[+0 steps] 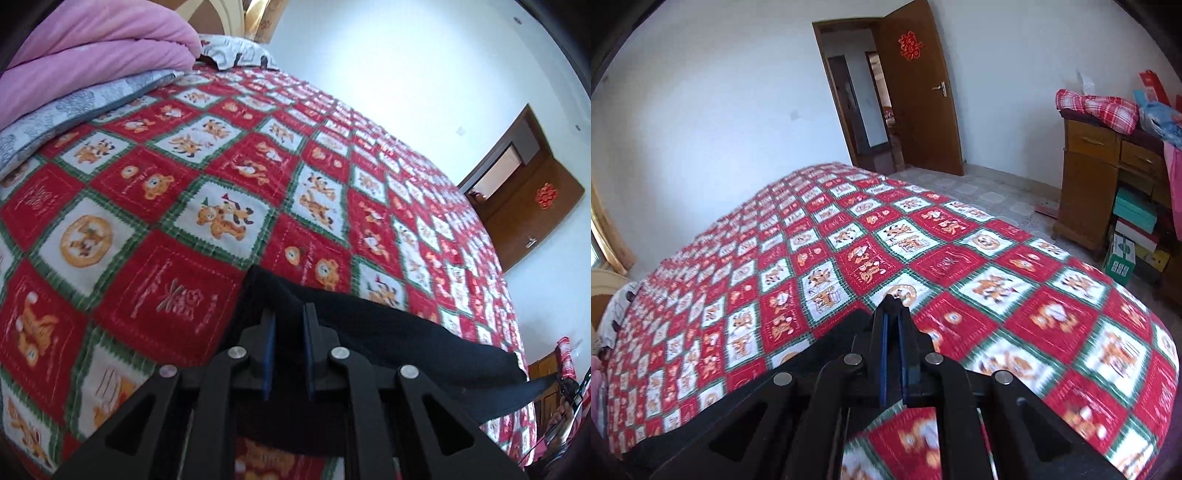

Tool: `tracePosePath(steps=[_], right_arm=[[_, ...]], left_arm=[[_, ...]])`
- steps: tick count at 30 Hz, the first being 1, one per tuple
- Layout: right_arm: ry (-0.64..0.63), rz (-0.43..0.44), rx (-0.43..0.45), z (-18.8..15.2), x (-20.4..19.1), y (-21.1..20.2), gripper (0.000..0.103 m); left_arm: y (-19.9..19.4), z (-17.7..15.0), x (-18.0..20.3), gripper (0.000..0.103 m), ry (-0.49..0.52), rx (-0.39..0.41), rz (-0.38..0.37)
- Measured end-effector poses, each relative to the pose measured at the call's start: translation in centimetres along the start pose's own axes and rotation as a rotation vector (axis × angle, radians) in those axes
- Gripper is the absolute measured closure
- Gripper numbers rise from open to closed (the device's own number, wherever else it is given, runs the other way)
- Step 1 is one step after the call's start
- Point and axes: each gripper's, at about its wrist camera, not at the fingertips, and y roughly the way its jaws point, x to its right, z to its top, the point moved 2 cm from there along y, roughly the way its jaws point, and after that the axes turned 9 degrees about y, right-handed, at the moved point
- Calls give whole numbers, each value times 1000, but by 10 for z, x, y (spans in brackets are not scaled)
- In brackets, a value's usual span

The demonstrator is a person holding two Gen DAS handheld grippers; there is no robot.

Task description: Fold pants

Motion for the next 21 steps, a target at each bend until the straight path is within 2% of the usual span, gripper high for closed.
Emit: tracePosePath(steps=[7,13,16,17,18,19,20,21], right_arm=[[-30,-60,-85,3,-29,72,99],[-31,-95,-183,-2,-44,140,98],[-40,-124,-225,-10,-48,172,97],[-38,-124,-237,-13,-49,180,95],[-37,-136,-246,-16,-48,187,94],[-41,-150,-247,-18,-47,192,87],[-51,-164,-238,-19,-47,195,68],[-56,-168,-226,-20,-47,194,56]], left_arm=[[34,11,-4,89,-24,-70,11],[48,26,-4,86,-21,-63,36],[56,33,-5,80,-22,-53,62],[59,35,-7,74,-26,-57,66],[62,37,-9,64,-32,-61,84],[63,37,-11,58,-37,-63,112],[65,38,-13,51,-39,-62,126],[65,38,-15,46,-44,-63,131]])
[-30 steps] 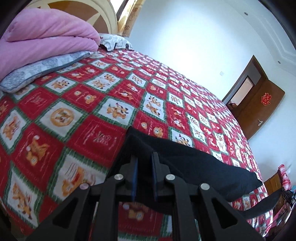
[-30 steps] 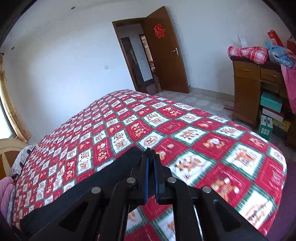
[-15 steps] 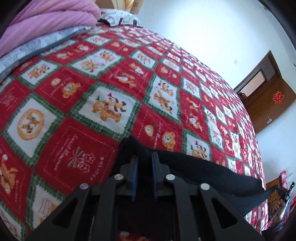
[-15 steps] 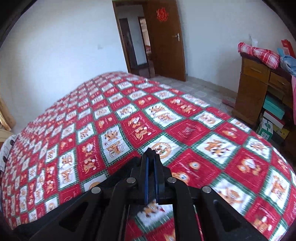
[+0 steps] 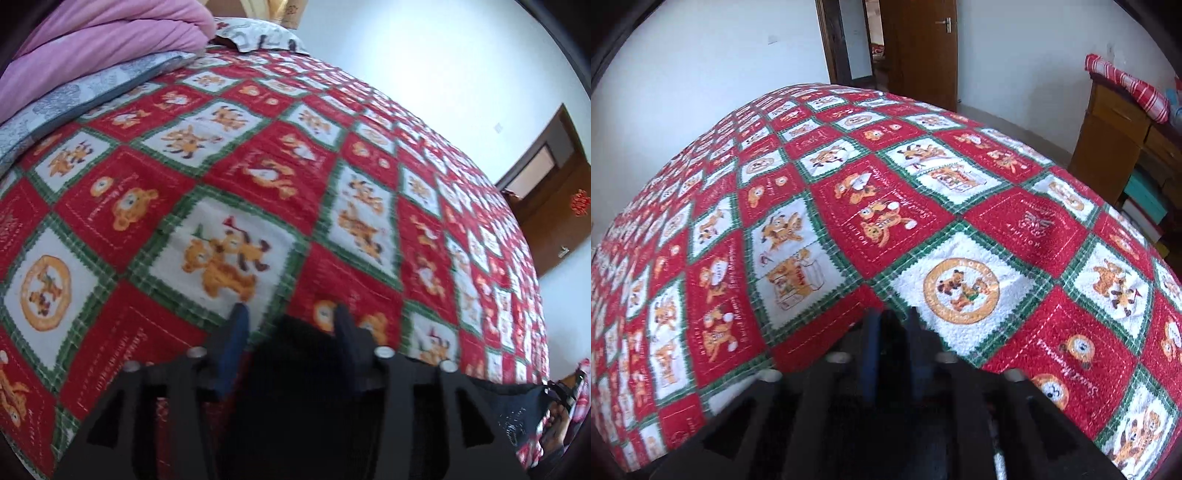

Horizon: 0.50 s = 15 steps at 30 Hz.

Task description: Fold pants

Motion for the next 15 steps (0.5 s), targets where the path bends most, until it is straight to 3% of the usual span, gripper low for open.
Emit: tracePosePath(steps=[1,10,15], right_arm=[[-1,3,9,-1,2,-2,43],[62,61,20,-10,45,-41,42],[60,103,-15,-32,64,-62,42]], left_arm=[[0,0,-2,46,-5,1,-4],[-35,-25,-23,25,18,63,6],[-51,-45,-38,26,102,69,140]])
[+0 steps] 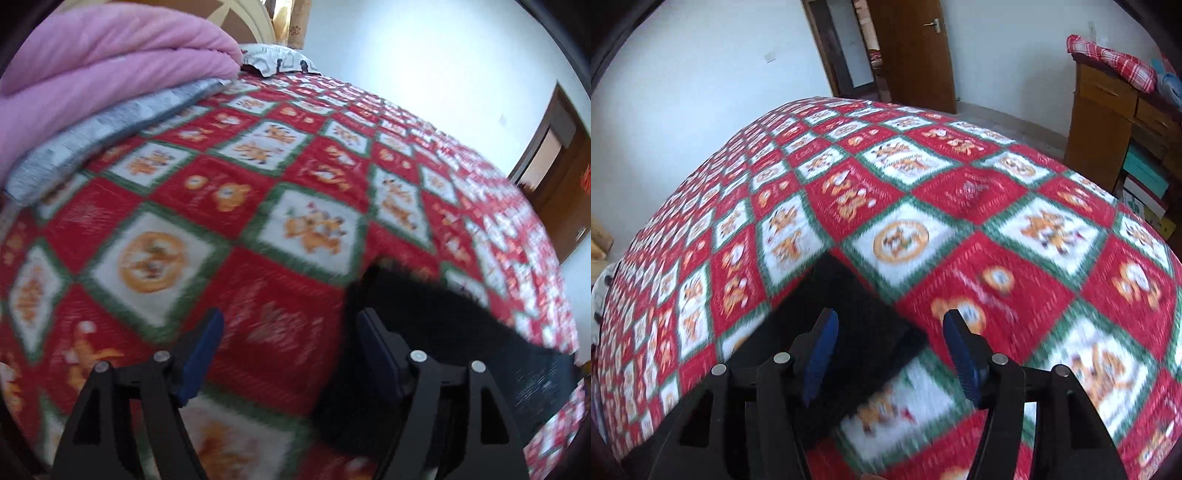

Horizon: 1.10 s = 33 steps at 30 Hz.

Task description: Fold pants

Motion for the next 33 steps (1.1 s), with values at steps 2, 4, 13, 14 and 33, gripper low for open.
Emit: tracePosePath(steps=[2,4,13,14,33], right_arm=[[-42,-15,-18,-12,-1,-2,42],[-78,-30,-37,-22,-4,-1,42],[-118,-5,-65,-49,-21,1,42],[-105,-12,-61,-48,-18,0,42],[37,-1,50,7,21,4,42]], left_arm=[[-2,-5,-6,26,20,-3,17],[-4,-7,-4,26,30,3,-21],[1,-16,28,73,72,-17,-158],[-5,-16,25,75,58,0,-156],[7,-24,29,58,78,9,-99]])
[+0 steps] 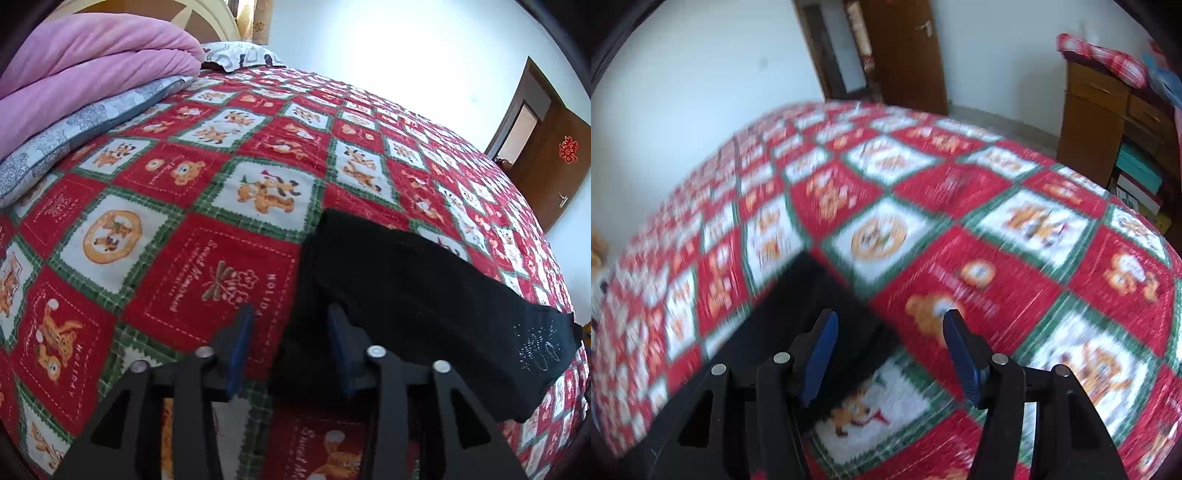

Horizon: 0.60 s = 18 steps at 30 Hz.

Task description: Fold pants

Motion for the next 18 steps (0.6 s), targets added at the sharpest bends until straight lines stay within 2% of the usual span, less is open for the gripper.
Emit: tracePosePath(steps=[4,6,7,8,10,11,13,15,16,18], right_arm=[[-108,65,-15,6,-14,2,42],[-196,29,-71,-1,-26,15,43],[-230,-23,-85,-4,-29,22,53],[-255,-62,-104,-8,-30,30,73],[-254,-33,-133,-12,-31,34,89],[-269,-39,-117,-13,-34,29,92],[-281,-29,-88,-12,-38,19,93],[-242,-34,-52,-4,-32,8,93],[-217,-43,-62,-1,-27,12,93],[-236,-82,-141,-7,-23,33,93]], left_arm=[[2,0,0,58,-4,19,-1],[3,0,1,57,-7,31,5],[4,1,0,57,-10,33,5],[4,0,0,57,-13,36,5],[4,1,-1,56,-12,37,3],[4,1,-1,56,-11,36,3],[5,1,-1,56,-5,35,1],[6,1,-1,54,3,42,4],[7,1,0,53,5,47,7],[8,1,1,52,9,56,14]])
